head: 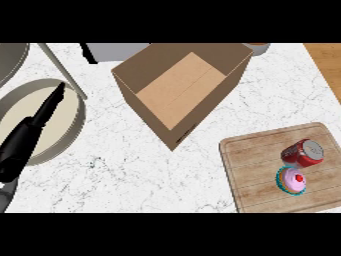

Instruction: Pick the can from the cutting board and place it in the cardboard box

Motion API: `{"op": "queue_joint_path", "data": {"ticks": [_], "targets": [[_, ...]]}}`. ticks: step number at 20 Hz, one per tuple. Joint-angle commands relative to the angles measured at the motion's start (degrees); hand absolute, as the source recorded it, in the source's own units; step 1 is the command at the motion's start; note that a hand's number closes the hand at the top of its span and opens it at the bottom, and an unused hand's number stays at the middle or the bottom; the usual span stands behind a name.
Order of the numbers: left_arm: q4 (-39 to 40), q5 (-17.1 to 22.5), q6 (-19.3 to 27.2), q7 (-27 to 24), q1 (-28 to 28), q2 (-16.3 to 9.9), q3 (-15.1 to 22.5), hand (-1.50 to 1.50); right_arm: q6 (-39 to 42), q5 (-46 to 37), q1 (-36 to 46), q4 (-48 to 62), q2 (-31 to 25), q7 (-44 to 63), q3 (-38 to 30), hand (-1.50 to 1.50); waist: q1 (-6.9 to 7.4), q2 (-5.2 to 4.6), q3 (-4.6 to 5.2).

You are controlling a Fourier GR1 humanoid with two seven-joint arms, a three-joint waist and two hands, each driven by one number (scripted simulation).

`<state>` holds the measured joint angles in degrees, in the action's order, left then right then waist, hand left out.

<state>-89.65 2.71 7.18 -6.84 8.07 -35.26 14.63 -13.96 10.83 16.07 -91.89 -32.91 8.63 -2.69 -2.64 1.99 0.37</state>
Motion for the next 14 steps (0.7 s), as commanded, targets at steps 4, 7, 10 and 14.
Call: {"op": "queue_joint_path", "data": {"ticks": [4,7,10,14], "targets": [[7.5,-0.1,7.29,4.93,-3.55,0.3,-7.55,0.0,14.1,13.34,-9.18,0.72,1.67,-7.11,-4.11,-1.5,1.64,-2.05,-0.61],[8.11,0.41,7.09,6.21,-5.04,-0.07,-7.61,0.0,19.38,-5.51,-8.04,-3.5,-14.18,-10.94,2.25,-1.5,4.27,-2.31,1.53],[10.78,0.91,9.98,8.63,-5.91,0.73,-10.09,0.0,21.02,-10.85,-20.14,4.62,-10.49,-23.38,6.24,-1.5,2.1,-2.94,-0.83],[13.63,-0.31,11.41,8.88,-5.46,3.46,-8.82,0.0,29.37,5.81,-22.6,14.93,-3.07,-40.55,-2.01,-1.5,1.14,-2.55,-0.82]]}}
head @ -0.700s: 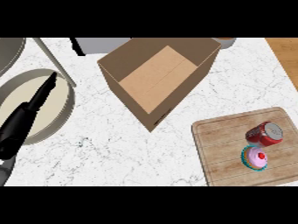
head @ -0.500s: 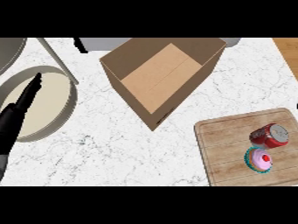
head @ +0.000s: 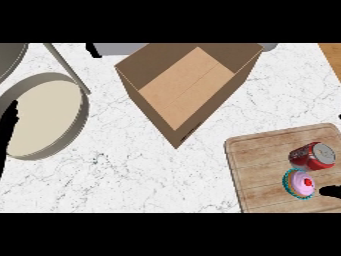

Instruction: Pick the can from the cutting board and place it in the cardboard box

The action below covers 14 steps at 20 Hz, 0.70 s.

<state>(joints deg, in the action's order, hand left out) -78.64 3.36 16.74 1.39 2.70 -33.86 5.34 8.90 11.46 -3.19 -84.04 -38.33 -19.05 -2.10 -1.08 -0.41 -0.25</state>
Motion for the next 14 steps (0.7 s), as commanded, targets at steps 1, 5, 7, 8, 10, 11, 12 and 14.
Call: {"op": "queue_joint_path", "data": {"ticks": [1,5,7,8,10,11,12,14], "targets": [[1.39,0.2,1.06,0.06,-0.66,0.75,-1.13,0.0,9.99,5.69,-6.0,8.55,1.22,-18.16,-3.72,-1.5,-0.3,0.22,-0.19],[1.7,-1.94,1.74,3.05,2.05,2.71,0.79,0.0,15.43,-2.64,-0.68,22.81,-4.17,-32.54,-5.52,-1.5,1.36,0.1,0.02],[3.3,-1.98,0.89,1.32,3.18,1.56,-0.36,0.0,11.74,-9.07,0.08,24.79,-7.76,-35.72,-5.43,-1.5,1.46,0.05,0.04],[1.95,-2.08,0.7,2.33,2.32,1.67,0.13,0.0,8.56,-11.67,1.68,24.47,-8.29,-33.91,-4.54,-1.5,1.85,0.16,0.08],[4.65,-2.17,0.96,2.29,5.27,2.75,0.08,0.0,7.38,-16.58,4.07,23.85,-13.44,-30.14,-2.1,-1.5,2.0,-0.23,0.16],[3.26,-1.32,-0.85,0.9,2.18,0.7,-0.77,0.0,7.96,-18.64,2.54,24.73,-15.6,-32.16,-1.48,-1.5,2.6,0.03,0.14],[5.4,-1.35,-0.75,-0.22,3.28,2.53,-0.54,0.0,8.24,-19.33,5.47,23.16,-15.05,-28.67,0.23,-1.5,2.15,0.04,0.26],[3.82,-2.7,-0.35,3.06,5.55,1.66,-0.19,0.0,9.5,-22.33,8.26,24.1,-16.67,-26.0,2.52,-1.5,2.25,0.08,0.22]]}}
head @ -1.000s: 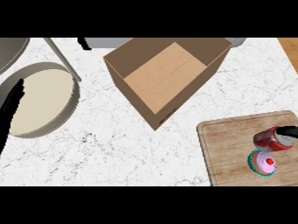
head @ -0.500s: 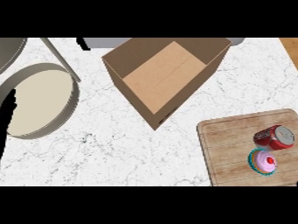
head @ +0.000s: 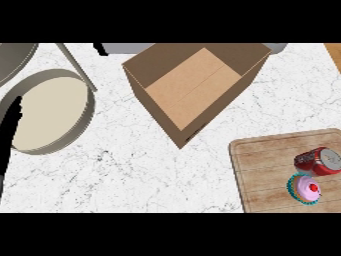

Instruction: Pick the can from the cutting board and place it in the cardboard box

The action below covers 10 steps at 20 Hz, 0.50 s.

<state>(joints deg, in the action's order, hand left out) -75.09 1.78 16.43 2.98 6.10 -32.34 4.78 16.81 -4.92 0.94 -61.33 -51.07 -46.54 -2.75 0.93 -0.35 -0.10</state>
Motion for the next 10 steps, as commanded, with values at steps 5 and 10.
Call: {"op": "queue_joint_path", "data": {"ticks": [5,10], "targets": [[2.19,0.13,-1.75,-3.13,-0.51,0.52,-1.52,0.0,2.98,-14.0,7.0,-1.44,-4.66,8.06,9.76,-1.5,0.35,0.19,0.16],[0.15,-2.05,-1.34,0.26,0.14,1.68,-1.91,0.0,8.55,-18.05,10.67,0.23,-3.64,9.43,11.16,-1.5,-0.46,0.33,0.09]]}}
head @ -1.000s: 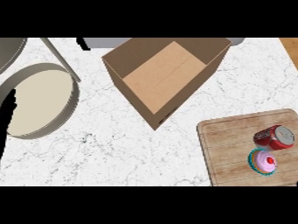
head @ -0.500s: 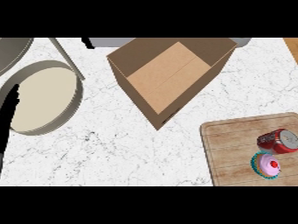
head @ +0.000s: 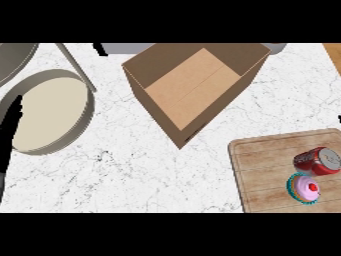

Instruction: Pick the can from the cutting board and place it in the cardboard box

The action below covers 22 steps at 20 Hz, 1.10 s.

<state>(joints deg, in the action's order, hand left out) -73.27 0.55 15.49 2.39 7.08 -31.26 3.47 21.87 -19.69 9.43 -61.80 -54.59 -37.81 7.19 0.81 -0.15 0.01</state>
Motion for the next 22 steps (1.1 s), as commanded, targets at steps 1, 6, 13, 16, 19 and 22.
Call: {"op": "queue_joint_path", "data": {"ticks": [1,6,13,16,19,22], "targets": [[4.65,-1.88,0.52,-3.27,0.81,2.26,-1.08,0.0,4.04,-4.79,3.93,3.47,-0.34,-0.72,1.59,-1.5,-0.43,0.0,0.0],[0.09,-1.82,-3.03,1.07,0.31,0.28,-3.68,0.0,4.16,-9.43,5.3,0.31,4.7,7.14,1.98,-1.5,-0.63,0.16,0.0],[-2.92,-4.59,-3.65,2.32,-1.18,1.99,-5.43,0.0,3.59,-14.06,4.16,-1.49,9.75,8.95,0.27,-1.5,-0.64,0.22,-0.01],[-6.14,-5.12,-4.88,3.86,-2.53,2.55,-6.36,0.0,4.77,-15.6,3.78,-2.25,10.5,8.49,-0.98,-1.5,-0.66,0.23,-0.02],[-3.82,-4.8,-6.27,0.61,-2.62,3.93,-7.45,0.0,3.94,-16.89,6.51,2.5,13.41,5.39,-1.59,-1.5,-0.49,0.15,-0.02],[-4.32,-6.69,-5.54,0.93,-3.47,6.04,-7.25,0.0,8.05,-16.59,4.47,-2.11,11.72,3.98,-2.94,-1.5,-0.71,0.2,-0.01]]}}
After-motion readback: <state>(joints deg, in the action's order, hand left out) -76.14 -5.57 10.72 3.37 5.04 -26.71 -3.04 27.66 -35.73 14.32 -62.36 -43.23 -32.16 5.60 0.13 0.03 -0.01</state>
